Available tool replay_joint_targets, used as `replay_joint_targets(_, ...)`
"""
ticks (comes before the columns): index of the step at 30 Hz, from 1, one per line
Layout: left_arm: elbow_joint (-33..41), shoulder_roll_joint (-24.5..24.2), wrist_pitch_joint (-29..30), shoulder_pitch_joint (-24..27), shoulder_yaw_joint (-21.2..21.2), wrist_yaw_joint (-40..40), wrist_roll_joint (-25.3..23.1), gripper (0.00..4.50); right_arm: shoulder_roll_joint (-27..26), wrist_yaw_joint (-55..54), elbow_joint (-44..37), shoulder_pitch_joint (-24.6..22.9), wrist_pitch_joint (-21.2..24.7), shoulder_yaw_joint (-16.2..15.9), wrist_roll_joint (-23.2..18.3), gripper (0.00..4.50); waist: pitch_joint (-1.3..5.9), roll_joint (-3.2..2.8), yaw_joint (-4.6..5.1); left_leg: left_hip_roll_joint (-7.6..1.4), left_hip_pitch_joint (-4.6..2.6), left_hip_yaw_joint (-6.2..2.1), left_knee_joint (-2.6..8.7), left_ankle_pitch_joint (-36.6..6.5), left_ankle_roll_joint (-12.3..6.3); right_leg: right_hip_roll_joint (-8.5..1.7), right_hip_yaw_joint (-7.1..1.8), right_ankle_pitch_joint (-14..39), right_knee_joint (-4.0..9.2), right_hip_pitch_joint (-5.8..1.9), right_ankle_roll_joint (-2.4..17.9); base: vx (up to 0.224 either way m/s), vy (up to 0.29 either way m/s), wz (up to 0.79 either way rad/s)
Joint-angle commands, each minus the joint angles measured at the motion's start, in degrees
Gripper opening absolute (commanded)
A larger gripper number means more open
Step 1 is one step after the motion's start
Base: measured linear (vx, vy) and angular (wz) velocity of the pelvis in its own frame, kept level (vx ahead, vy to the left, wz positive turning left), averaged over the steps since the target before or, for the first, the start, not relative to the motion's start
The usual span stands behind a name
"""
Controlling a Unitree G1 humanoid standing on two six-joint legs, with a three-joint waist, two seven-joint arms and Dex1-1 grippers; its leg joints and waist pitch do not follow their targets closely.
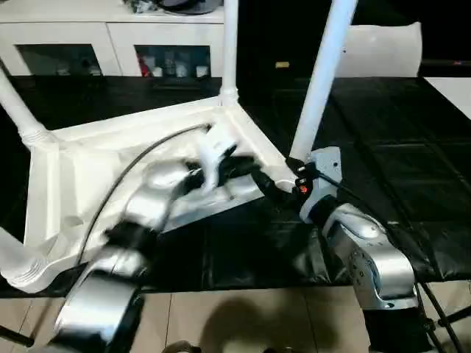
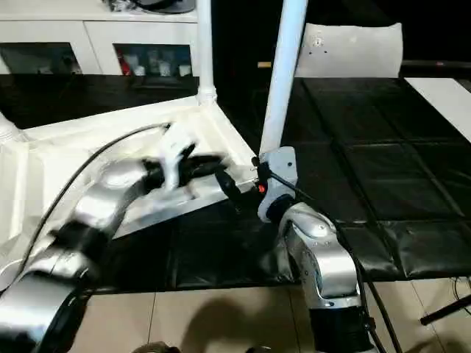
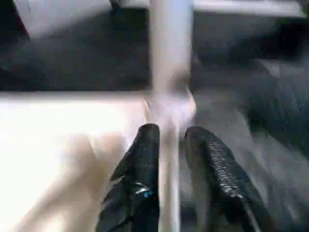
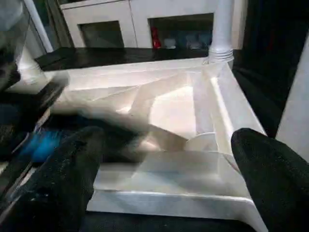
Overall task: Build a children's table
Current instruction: Rotate table base
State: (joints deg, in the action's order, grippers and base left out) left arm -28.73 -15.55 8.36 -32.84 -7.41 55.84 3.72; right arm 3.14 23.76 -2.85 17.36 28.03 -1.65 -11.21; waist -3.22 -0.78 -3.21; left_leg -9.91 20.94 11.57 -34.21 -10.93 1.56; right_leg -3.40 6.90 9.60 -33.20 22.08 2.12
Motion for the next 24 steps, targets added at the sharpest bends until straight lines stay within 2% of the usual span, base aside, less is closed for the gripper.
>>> replay_joint_targets(1,7.07,-2.44,4.65,2.56,-0.89,2.20,0.62,1.39,-0.22,-0.80,2.35,2.11,-0.33,0.15,-0.13,4.50,3.51,0.37,0.29,-4.54,-1.39,-2.51,4.46,-13.23,0.39,-6.57,-4.55,20.15,4.46,-1.95,7.69,0.000,0.000,0.00)
replay_joint_targets(2,7.95,-2.81,5.26,3.14,-0.98,2.42,0.72,1.39,-0.29,-0.90,2.72,2.36,-0.41,0.18,-0.07,4.50,3.65,-0.12,-0.06,-4.77,-1.36,-2.84,4.52,-13.19,0.88,-6.96,-4.62,20.11,3.99,-2.24,7.94,0.000,0.000,0.00)
replay_joint_targets(3,17.50,-7.13,11.88,9.20,-1.68,4.08,2.33,1.44,-0.44,-1.31,6.97,5.27,-1.19,0.03,0.55,4.50,3.71,-0.06,-0.26,-5.05,-1.61,-2.91,4.51,-13.16,1.46,-7.24,-4.72,19.90,3.70,-2.02,8.19,0.000,0.000,0.00)
replay_joint_targets(4,18.58,-7.62,12.65,9.87,-1.76,4.26,2.52,1.48,-0.45,-1.37,7.49,5.63,-1.28,0.01,0.64,4.50,3.46,0.14,0.01,-5.03,-1.31,-2.80,4.87,-12.89,1.37,-6.97,-4.77,19.74,3.78,-2.04,8.47,0.000,0.000,0.00)
replay_joint_targets(5,23.27,-9.75,15.73,12.85,-1.94,4.87,3.32,1.56,-0.43,-1.23,10.11,7.37,-1.58,-0.27,1.06,4.50,3.48,-0.11,0.16,-5.08,-1.49,-2.93,4.89,-13.36,2.09,-6.77,-4.69,19.21,3.40,-1.89,8.82,0.000,0.000,0.00)
replay_joint_targets(6,24.67,-10.32,16.66,13.68,-1.96,4.89,3.53,1.68,-0.36,-1.04,10.93,7.91,-1.72,-0.45,1.22,4.50,3.19,-0.23,0.32,-4.61,-1.77,-2.36,4.73,-13.79,1.94,-6.18,-4.83,19.31,3.97,-1.34,8.46,0.000,0.000,0.00)
replay_joint_targets(7,29.47,-12.20,19.98,16.42,-2.05,4.68,4.04,1.80,-0.18,-0.60,14.18,10.05,-2.45,-1.09,1.96,4.50,3.44,-0.35,0.05,-4.80,-2.01,-2.53,4.58,-13.91,2.54,-6.53,-4.89,18.41,3.50,-1.46,8.91,0.000,0.000,0.00)
replay_joint_targets(8,29.95,-12.37,20.33,16.69,-2.07,4.62,3.98,1.86,-0.22,-0.68,14.61,10.32,-2.51,-1.09,2.03,4.50,3.29,-0.25,0.24,-4.77,-1.55,-2.60,4.82,-13.55,2.45,-6.48,-4.91,17.90,3.40,-1.78,9.18,0.000,0.000,0.00)
replay_joint_targets(9,35.05,-13.68,24.29,20.03,-2.32,2.85,2.28,1.96,-1.04,-2.55,21.30,14.37,-3.11,-0.41,2.72,4.50,3.34,-0.05,0.11,-4.65,-1.51,-2.65,4.67,-13.21,2.33,-6.69,-4.97,18.22,3.23,-1.88,9.23,0.000,0.000,0.00)
replay_joint_targets(10,35.67,-13.68,24.92,20.40,-2.27,2.52,2.03,1.96,-1.14,-2.77,22.12,14.84,-3.26,-0.30,2.79,4.50,3.22,-0.13,0.19,-4.61,-1.30,-2.67,4.87,-12.96,2.24,-6.53,-4.87,18.40,3.41,-1.99,9.31,0.000,0.000,0.00)
replay_joint_targets(11,37.57,-13.04,27.27,21.93,-1.90,0.03,-0.01,2.03,-1.59,-4.33,26.32,17.19,-3.65,0.54,3.03,4.50,3.10,-0.11,0.17,-4.55,-1.65,-2.40,4.77,-13.47,2.35,-6.36,-4.92,19.09,3.78,-1.59,9.05,0.000,0.000,0.00)
replay_joint_targets(12,38.79,-12.47,29.07,23.18,-1.52,-2.63,-1.75,2.14,-1.99,-5.99,29.75,18.96,-3.99,1.39,3.07,4.50,2.98,-0.08,0.31,-4.43,-1.80,-2.43,4.60,-14.24,2.59,-6.44,-4.99,20.61,4.08,-1.62,8.81,0.000,0.000,0.00)
replay_joint_targets(14,39.44,-12.36,30.11,23.69,-1.42,-3.98,-2.25,2.32,-2.12,-6.73,31.32,19.73,-4.30,1.81,3.00,4.50,3.09,-0.12,0.23,-4.37,-1.69,-2.46,4.58,-14.05,2.54,-6.33,-4.96,20.68,4.03,-1.76,7.97,0.000,0.000,0.00)
replay_joint_targets(16,40.94,-12.58,32.41,24.47,-1.52,-6.53,-3.06,2.39,-2.14,-8.58,34.60,21.24,-5.50,3.09,2.78,4.50,3.26,-0.03,0.22,-4.39,-1.72,-2.52,4.57,-13.67,2.65,-6.21,-4.90,19.48,3.72,-1.80,7.78,0.000,0.000,0.00)
replay_joint_targets(18,42.53,-12.17,35.76,25.38,-0.51,-11.58,-3.95,2.39,-1.81,-12.14,40.49,24.00,-8.38,5.96,2.09,4.50,3.47,-0.06,0.37,-4.34,-1.57,-2.42,4.45,-12.48,2.48,-6.08,-4.88,15.79,3.25,-1.91,8.64,0.000,0.000,0.00)
replay_joint_targets(22,40.90,-11.19,34.89,25.33,1.65,-15.57,-5.55,2.39,0.16,-17.49,46.75,26.52,-12.87,9.69,1.76,4.50,3.49,-0.01,0.04,-4.14,-1.74,-2.28,4.25,-12.80,2.27,-6.04,-4.75,16.62,3.55,-1.76,8.51,0.000,0.000,0.00)
replay_joint_targets(23,40.07,-10.78,34.11,25.08,2.39,-16.72,-6.15,2.39,1.34,-18.85,48.41,27.09,-14.32,10.60,1.97,4.50,3.43,0.02,-0.27,-4.15,-1.75,-2.26,4.23,-13.54,2.38,-5.99,-4.66,17.61,3.61,-1.62,7.95,0.000,0.000,0.00)
replay_joint_targets(24,39.52,-10.60,33.34,24.92,2.76,-17.27,-6.44,2.39,2.31,-19.38,49.12,27.31,-15.27,10.98,2.25,4.50,3.44,-0.12,-0.60,-4.16,-2.10,-2.16,4.18,-14.27,2.54,-5.90,-4.64,17.95,3.82,-1.33,7.51,0.000,0.000,0.00)
